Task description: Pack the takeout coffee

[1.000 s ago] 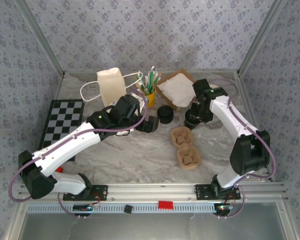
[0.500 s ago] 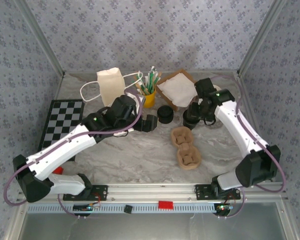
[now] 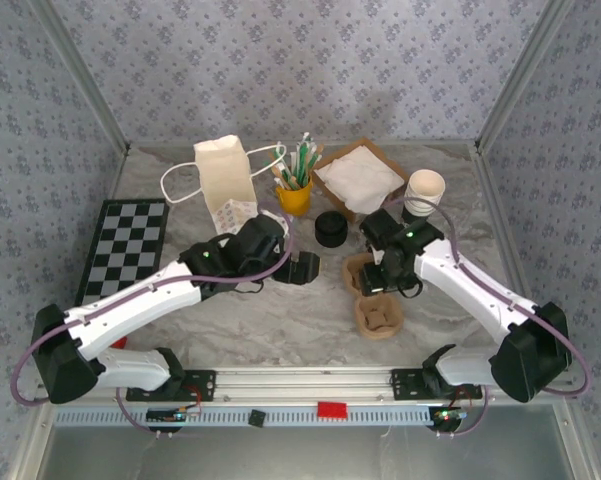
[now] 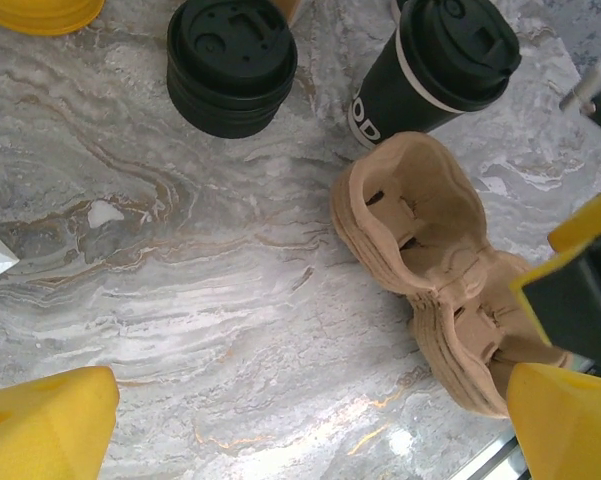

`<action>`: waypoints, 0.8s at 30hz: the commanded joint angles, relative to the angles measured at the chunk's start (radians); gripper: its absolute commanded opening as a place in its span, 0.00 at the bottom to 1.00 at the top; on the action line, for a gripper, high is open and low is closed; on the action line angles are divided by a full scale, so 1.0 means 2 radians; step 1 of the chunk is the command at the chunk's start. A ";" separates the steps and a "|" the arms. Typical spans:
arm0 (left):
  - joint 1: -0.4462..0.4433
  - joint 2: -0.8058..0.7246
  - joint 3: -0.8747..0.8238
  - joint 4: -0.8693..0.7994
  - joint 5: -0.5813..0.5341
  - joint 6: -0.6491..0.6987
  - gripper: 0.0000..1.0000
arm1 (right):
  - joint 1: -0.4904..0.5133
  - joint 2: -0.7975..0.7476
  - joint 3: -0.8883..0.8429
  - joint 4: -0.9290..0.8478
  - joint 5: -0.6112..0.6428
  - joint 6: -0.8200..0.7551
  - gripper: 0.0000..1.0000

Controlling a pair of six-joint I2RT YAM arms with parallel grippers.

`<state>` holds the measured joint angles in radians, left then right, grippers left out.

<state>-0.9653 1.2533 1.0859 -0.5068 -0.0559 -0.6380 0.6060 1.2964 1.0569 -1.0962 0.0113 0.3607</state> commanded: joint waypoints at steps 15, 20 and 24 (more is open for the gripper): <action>-0.004 0.003 0.008 0.017 -0.035 -0.010 0.99 | 0.019 0.066 -0.006 0.030 0.009 -0.001 0.51; -0.004 0.010 0.019 0.007 -0.036 -0.004 1.00 | 0.009 0.065 -0.018 0.028 0.003 0.011 0.48; -0.004 0.016 0.022 0.007 -0.038 -0.004 0.99 | 0.008 0.067 -0.023 0.051 -0.009 0.011 0.48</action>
<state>-0.9653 1.2758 1.0855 -0.4759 -0.1093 -0.6559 0.6262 1.4216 1.0229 -1.0153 0.0162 0.3691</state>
